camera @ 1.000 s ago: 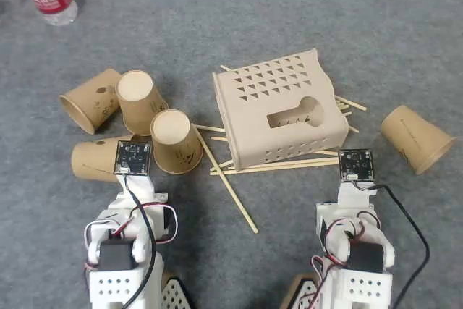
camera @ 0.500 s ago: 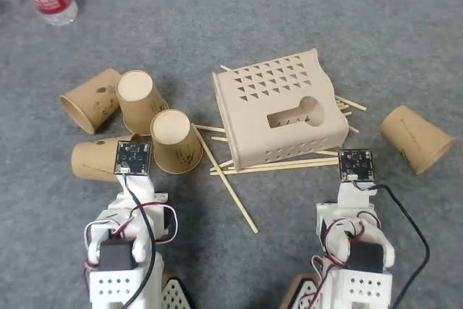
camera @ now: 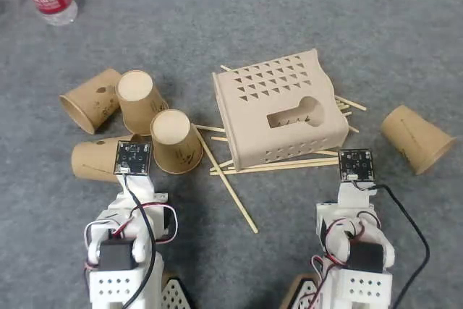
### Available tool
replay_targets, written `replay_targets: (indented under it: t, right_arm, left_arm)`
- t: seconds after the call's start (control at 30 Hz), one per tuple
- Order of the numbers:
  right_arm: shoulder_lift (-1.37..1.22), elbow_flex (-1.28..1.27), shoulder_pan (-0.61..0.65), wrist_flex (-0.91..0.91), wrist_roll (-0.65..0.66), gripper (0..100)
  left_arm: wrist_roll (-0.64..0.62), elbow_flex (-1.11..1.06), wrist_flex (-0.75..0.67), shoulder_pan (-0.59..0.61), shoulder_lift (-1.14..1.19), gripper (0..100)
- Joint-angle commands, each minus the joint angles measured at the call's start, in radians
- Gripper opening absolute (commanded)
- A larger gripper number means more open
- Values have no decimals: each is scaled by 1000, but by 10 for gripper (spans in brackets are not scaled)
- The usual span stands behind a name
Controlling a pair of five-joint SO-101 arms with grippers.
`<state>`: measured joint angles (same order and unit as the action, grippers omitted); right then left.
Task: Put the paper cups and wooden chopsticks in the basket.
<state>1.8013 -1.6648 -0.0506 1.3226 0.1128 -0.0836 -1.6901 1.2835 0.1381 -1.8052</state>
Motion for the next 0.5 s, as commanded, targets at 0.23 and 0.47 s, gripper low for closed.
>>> replay_targets:
  t: [0.23, 0.47]
  right_arm:
    - [12, -18, 12, -22, 8, 8]
    - [12, -18, 12, -13, 8, 8]
  left_arm:
    - [5, 7, -20, -3, -14, 14]
    - [3, 7, -21, -5, -15, 14]
